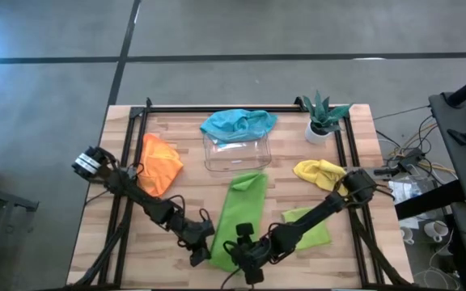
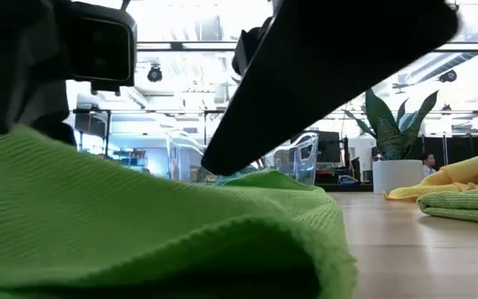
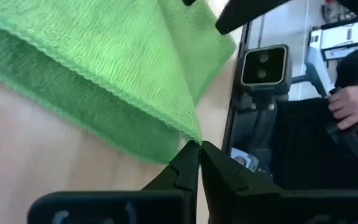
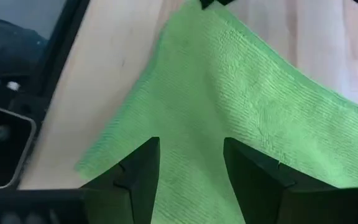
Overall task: Fold microfiber towels
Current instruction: Fold the green microfiber cloth
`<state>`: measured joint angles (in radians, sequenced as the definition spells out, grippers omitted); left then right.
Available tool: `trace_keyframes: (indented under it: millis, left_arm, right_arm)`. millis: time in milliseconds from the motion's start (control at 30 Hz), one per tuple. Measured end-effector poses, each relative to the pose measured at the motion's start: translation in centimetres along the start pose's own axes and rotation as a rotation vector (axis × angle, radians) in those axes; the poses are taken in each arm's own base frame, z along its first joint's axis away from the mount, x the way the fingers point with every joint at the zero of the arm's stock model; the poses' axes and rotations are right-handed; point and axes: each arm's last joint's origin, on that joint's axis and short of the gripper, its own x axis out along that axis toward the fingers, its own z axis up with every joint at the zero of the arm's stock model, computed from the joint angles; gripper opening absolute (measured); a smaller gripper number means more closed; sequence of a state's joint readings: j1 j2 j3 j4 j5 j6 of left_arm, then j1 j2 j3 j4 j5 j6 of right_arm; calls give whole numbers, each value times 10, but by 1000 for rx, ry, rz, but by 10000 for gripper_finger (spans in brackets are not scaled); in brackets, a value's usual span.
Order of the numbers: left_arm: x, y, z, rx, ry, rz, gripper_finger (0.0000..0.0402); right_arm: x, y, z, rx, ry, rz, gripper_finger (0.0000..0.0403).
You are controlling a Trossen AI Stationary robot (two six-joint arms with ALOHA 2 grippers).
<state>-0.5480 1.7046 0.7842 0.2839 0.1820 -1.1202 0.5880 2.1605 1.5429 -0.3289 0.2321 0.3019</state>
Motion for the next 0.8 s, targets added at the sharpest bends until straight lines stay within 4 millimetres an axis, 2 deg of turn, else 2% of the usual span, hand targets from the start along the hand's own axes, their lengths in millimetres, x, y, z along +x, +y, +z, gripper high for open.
trace_keyframes:
  millis: [267,433,633,733,800]
  left_arm:
    - [11,10,-2,-3,7,37,2]
    - [10,11,-2,-33,16,40,18]
    - [-6,0,-1,-36,62,7,37]
    - [-20,-11,-1,-20,104,-48,37]
    - [-32,-20,1,46,64,-72,38]
  right_arm:
    - [3,13,-6,7,-86,53,176]
    - [9,17,-19,9,-130,76,176]
    - [14,20,-35,35,-123,106,176]
    - [17,18,-46,46,-78,105,176]
    - [18,17,-50,71,-65,111,176]
